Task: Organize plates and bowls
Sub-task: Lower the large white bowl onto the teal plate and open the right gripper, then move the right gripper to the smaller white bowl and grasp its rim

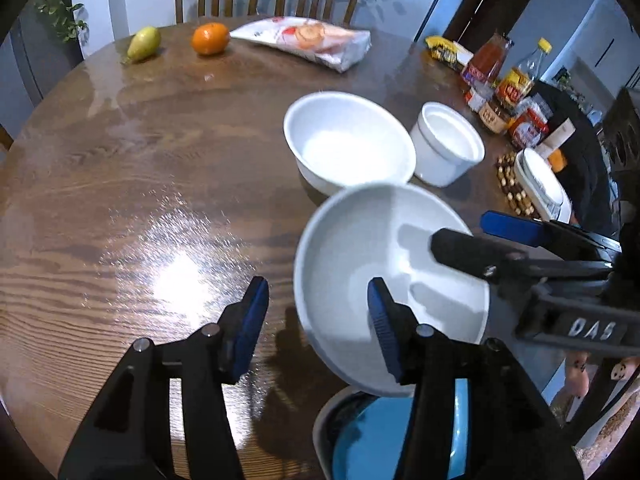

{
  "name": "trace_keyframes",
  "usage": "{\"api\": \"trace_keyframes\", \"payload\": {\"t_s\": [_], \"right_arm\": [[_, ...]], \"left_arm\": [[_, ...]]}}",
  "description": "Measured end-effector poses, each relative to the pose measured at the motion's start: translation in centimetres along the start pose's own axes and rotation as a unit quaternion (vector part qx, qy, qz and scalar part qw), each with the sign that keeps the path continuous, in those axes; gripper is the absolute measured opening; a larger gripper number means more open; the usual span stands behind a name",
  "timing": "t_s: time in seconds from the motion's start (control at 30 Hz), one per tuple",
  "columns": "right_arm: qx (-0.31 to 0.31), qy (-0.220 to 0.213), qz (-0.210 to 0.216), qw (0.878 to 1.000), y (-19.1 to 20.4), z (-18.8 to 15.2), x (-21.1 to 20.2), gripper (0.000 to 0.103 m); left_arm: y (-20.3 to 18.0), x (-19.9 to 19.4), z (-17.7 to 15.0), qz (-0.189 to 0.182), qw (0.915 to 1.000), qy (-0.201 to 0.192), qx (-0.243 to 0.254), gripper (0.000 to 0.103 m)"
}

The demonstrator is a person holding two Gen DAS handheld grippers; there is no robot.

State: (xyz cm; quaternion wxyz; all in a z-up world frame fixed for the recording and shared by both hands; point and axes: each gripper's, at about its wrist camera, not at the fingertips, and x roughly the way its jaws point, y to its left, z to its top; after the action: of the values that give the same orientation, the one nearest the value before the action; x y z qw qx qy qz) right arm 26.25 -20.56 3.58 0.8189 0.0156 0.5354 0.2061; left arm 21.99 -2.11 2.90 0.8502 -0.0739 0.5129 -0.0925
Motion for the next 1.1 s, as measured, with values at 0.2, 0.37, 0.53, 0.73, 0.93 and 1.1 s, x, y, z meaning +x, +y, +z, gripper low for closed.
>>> {"api": "trace_keyframes", "payload": {"t_s": [0.2, 0.37, 0.53, 0.73, 0.93, 1.1], "right_arm": [[0.013, -0.045, 0.004, 0.999, -0.5, 1.6, -3.2, 0.080], [0.017, -0.082, 0.016, 0.996, -0.4, 3.7, -5.7, 0.080], [0.023, -0.098, 0.031, 0.994, 0.0, 6.2, -6.2, 0.080], [0.017, -0.096, 0.045, 0.994, 0.7, 9.4, -4.6, 0.086], [0.034, -0.058, 0.062, 0.996, 0.6, 10.7, 0.3, 0.086], [0.045, -0.029, 0.063, 0.997, -0.3, 10.9, 3.4, 0.086]], "left_arm": [[1.2, -2.3, 2.1, 0.013, 0.9991, -0.036, -0.018, 0.050], [1.6, -4.0, 4.4, 0.010, 0.9977, -0.063, -0.024, 0.050], [1.8, -4.6, 7.1, 0.031, 0.9956, -0.085, -0.025, 0.051], [2.0, -2.0, 8.7, 0.032, 0.9963, -0.077, -0.023, 0.053], [2.3, 2.5, 8.7, 0.013, 0.9991, -0.034, -0.019, 0.053], [1.4, 3.9, 8.7, 0.019, 0.9997, -0.015, -0.002, 0.053]]}}
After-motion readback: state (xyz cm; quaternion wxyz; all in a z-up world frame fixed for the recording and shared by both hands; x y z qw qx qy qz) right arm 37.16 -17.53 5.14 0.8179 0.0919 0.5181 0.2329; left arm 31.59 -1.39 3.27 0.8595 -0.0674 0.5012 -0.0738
